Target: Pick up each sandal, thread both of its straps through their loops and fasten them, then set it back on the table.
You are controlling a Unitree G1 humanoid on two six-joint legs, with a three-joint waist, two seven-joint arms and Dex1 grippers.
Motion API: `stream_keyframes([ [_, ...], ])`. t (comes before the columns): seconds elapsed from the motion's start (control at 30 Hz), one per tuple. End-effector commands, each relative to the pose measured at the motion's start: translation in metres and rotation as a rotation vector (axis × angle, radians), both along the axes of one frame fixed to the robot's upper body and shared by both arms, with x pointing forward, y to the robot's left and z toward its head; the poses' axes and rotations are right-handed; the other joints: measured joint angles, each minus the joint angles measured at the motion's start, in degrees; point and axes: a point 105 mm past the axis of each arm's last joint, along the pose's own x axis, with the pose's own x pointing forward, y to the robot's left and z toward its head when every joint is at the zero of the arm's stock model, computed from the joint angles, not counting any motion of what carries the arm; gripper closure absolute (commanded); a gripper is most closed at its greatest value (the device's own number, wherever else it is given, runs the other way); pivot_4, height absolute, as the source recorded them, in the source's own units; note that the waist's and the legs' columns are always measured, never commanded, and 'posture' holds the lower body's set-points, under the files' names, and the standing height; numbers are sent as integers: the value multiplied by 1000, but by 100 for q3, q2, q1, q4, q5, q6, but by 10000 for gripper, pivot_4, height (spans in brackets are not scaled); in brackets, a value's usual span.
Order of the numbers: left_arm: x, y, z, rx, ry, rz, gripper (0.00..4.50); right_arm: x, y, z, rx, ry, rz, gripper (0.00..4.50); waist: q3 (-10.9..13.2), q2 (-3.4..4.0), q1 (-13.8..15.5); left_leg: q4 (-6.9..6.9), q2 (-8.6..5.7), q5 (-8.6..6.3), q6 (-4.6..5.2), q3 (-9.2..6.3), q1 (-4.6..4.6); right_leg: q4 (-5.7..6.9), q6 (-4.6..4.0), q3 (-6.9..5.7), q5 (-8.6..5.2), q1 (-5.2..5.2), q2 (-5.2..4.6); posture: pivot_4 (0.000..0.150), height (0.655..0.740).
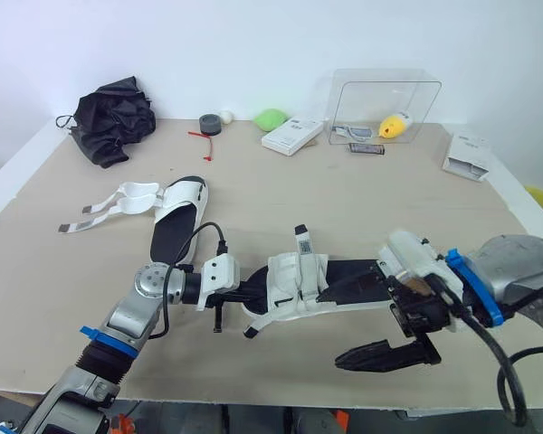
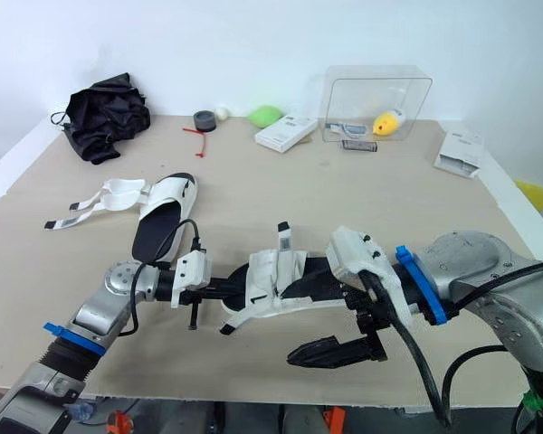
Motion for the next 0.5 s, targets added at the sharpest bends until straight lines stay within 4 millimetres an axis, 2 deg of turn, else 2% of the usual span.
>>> stream_keyframes([
  [0.03, -13, 13, -48, 139, 156, 29, 45000, 10, -3, -17, 41, 160, -173, 895, -2, -5, 0, 0, 0, 0, 0, 0, 0, 0, -11, 1, 5, 1, 0, 1500, 7400],
  [0.07, -13, 14, -48, 140, 158, 31, 45000, 6, -1, -18, 77, 213, -178, 895, -6, -14, 1, 0, 0, 0, 0, -2, 0, -1, -29, 3, 15, 1, 0, 1500, 7400],
  [0.17, -15, 15, -50, 142, 161, 31, 45000, 3, 8, -10, 130, 206, -169, 895, -8, 2, -1, -1, 2, 0, 0, 0, -7, 0, -32, 3, 14, -2, 3, 1500, 7400],
  [0.27, -15, 15, -50, 147, 162, 26, 45000, 23, 19, -1, 175, 207, -222, 895, -7, 4, -16, -1, 0, 0, 0, 3, -1, -1, 10, 2, -2, 0, 16, 1500, 7400],
  [0.33, -13, 14, -50, 147, 158, 26, 45000, 33, 26, 5, 191, 212, -235, 895, -4, -2, -18, 2, 3, 4, 6, 4, 4, 0, 5, 5, 3, 2, 21, 1500, 7400],
  [0.43, -10, 13, -48, 145, 151, 27, 45000, 37, 37, 16, 193, 228, -208, 895, -4, -2, -16, 2, 4, 7, 12, 5, 1, -1, -8, 7, 0, -1, 16, 1500, 7400],
  [0.5, -10, 13, -48, 145, 151, 26, 45000, 38, 44, 11, 128, 254, -193, 895, -4, -1, -9, 0, 4, 7, 12, 3, -5, -1, -6, 7, 8, -2, 13, 1500, 7400],
])
